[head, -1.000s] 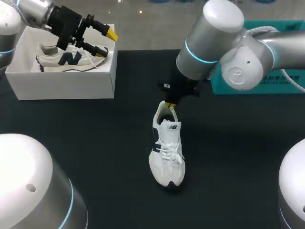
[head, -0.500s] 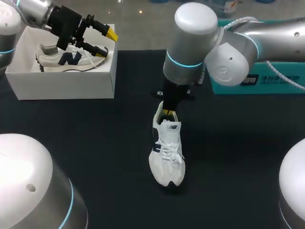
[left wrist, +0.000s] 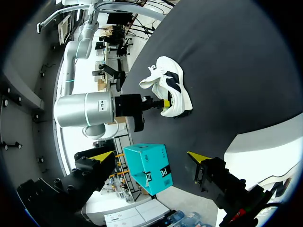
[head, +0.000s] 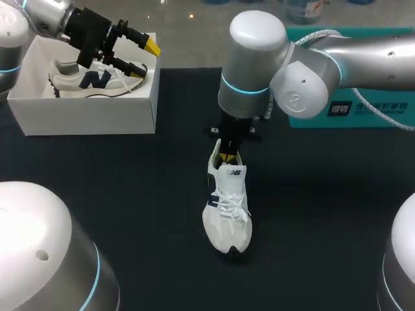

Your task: Take the shoe out of the shoebox, open the shoe tongue, remove and reinsert the insole, then place the shoe into the shoebox

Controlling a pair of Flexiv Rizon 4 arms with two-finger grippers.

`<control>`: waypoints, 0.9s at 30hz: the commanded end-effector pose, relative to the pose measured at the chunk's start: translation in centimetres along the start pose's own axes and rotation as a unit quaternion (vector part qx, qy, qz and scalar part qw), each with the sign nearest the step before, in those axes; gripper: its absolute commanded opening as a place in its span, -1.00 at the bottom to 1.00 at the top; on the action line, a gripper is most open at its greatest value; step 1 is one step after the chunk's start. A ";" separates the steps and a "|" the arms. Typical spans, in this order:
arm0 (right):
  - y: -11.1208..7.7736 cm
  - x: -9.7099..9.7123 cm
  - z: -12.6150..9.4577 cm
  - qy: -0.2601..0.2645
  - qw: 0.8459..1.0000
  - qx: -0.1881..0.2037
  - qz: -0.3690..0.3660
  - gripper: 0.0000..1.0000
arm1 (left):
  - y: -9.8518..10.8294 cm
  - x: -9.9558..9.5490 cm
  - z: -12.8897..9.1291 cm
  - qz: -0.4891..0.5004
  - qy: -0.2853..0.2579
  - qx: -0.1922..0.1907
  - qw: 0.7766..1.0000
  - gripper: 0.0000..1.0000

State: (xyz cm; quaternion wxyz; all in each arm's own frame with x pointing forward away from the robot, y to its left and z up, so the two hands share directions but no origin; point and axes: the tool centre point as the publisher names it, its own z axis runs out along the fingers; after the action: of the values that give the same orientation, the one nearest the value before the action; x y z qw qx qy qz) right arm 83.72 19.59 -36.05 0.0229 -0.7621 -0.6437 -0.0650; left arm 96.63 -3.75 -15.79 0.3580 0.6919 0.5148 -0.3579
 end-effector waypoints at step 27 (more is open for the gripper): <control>-0.5 0.0 4.7 -0.008 1.000 0.017 -0.017 -1.00 | 0.1 0.0 0.0 0.000 0.001 0.001 1.000 1.00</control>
State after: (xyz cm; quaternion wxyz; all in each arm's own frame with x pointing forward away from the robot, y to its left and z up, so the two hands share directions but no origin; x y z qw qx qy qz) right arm 82.73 19.47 -39.52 0.0241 -0.7518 -0.6565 -0.0566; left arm 96.62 -3.75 -15.80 0.3580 0.6919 0.5148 -0.3579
